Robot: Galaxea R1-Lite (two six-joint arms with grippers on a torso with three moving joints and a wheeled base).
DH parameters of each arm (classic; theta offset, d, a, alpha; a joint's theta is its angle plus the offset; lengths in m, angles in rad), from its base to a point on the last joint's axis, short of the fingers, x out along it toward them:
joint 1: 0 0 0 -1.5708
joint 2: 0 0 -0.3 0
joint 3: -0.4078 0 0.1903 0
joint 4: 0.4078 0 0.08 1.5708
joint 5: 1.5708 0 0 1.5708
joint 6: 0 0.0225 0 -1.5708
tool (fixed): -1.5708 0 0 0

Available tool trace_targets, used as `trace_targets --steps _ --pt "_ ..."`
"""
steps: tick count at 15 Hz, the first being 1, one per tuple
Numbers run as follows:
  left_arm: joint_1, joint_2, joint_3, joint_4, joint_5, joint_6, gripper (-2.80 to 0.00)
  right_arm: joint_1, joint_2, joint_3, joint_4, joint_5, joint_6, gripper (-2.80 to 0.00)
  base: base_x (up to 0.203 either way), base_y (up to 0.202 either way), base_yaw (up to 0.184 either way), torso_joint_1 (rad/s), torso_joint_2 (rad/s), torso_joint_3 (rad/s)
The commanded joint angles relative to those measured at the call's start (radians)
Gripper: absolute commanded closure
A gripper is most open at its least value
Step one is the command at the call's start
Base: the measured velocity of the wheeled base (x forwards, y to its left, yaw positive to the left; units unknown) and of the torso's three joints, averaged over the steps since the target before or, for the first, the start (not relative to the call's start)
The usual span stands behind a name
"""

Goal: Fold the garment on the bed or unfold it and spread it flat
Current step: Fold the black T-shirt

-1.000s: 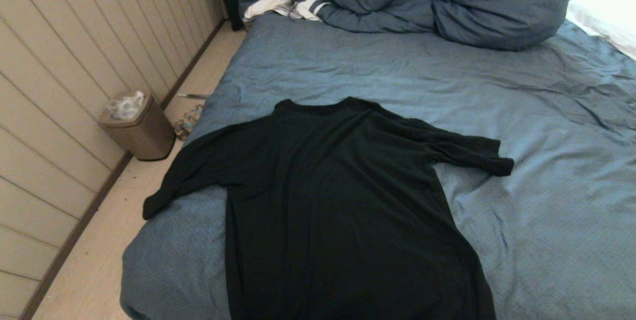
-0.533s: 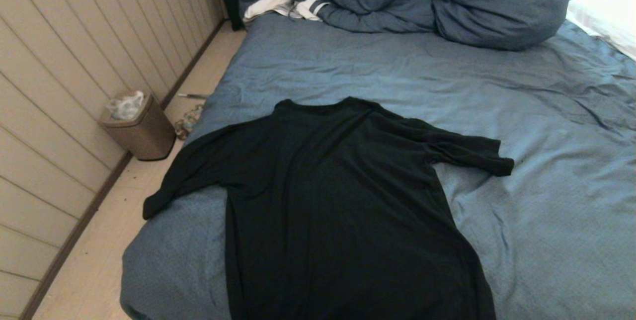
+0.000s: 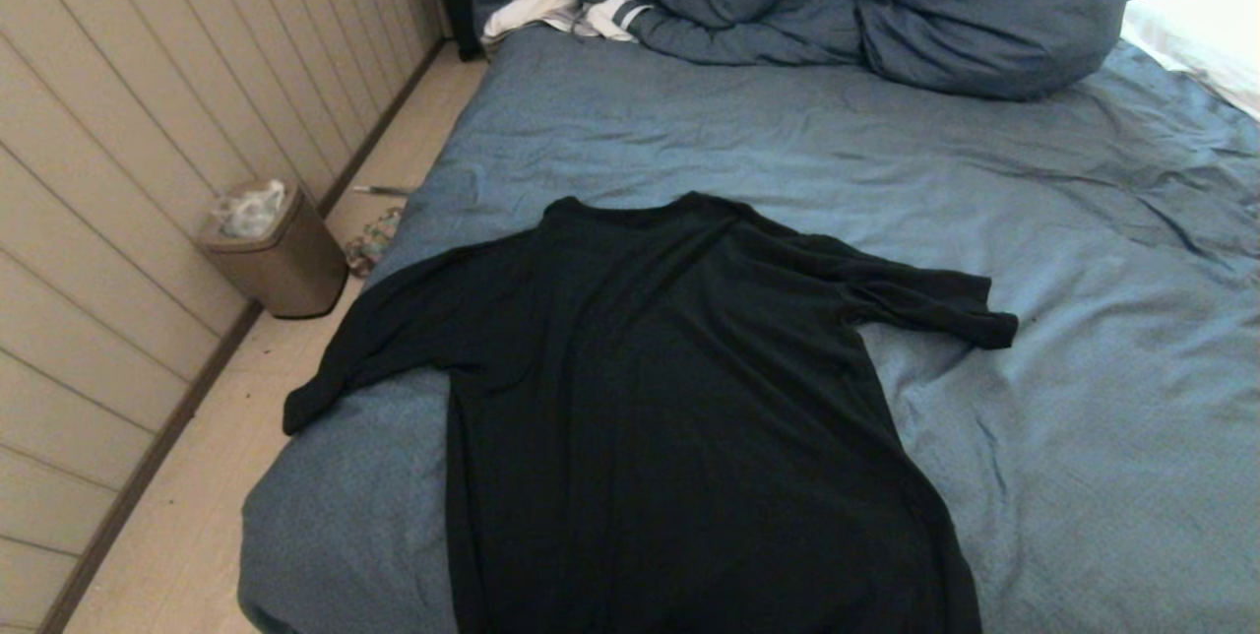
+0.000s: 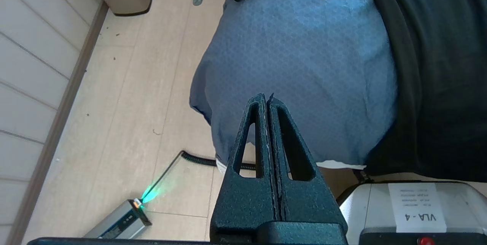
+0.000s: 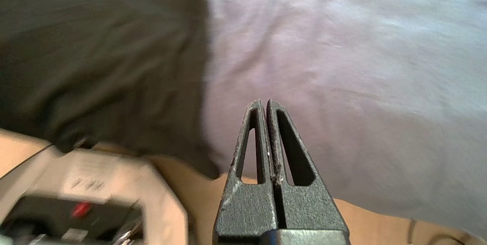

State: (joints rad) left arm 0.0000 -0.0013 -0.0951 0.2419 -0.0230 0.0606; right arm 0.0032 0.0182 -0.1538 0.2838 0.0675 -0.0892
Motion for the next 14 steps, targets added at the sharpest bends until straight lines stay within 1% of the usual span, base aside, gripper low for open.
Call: trace_targets --steps 1,2,4,14 --pt "0.0 0.0 0.0 0.002 0.003 -0.008 0.0 0.001 -0.016 0.067 -0.103 -0.05 0.008 0.0 0.0 0.0 0.0 0.0 0.0 0.0" --pt "0.0 -0.001 0.0 0.002 0.006 -0.014 0.0 0.001 -0.016 0.105 -0.21 -0.067 0.024 0.0 0.0 0.0 0.0 0.0 0.0 0.0" --pt "0.0 0.0 0.0 0.002 0.006 -0.016 0.0 0.001 -0.015 0.157 -0.268 -0.071 0.039 0.0 0.0 0.0 0.0 0.0 0.0 0.0" --pt "0.0 0.0 0.0 0.0 -0.002 -0.011 0.0 0.003 -0.017 0.154 -0.265 -0.078 0.06 0.0 0.0 0.0 0.0 0.0 0.0 0.0"
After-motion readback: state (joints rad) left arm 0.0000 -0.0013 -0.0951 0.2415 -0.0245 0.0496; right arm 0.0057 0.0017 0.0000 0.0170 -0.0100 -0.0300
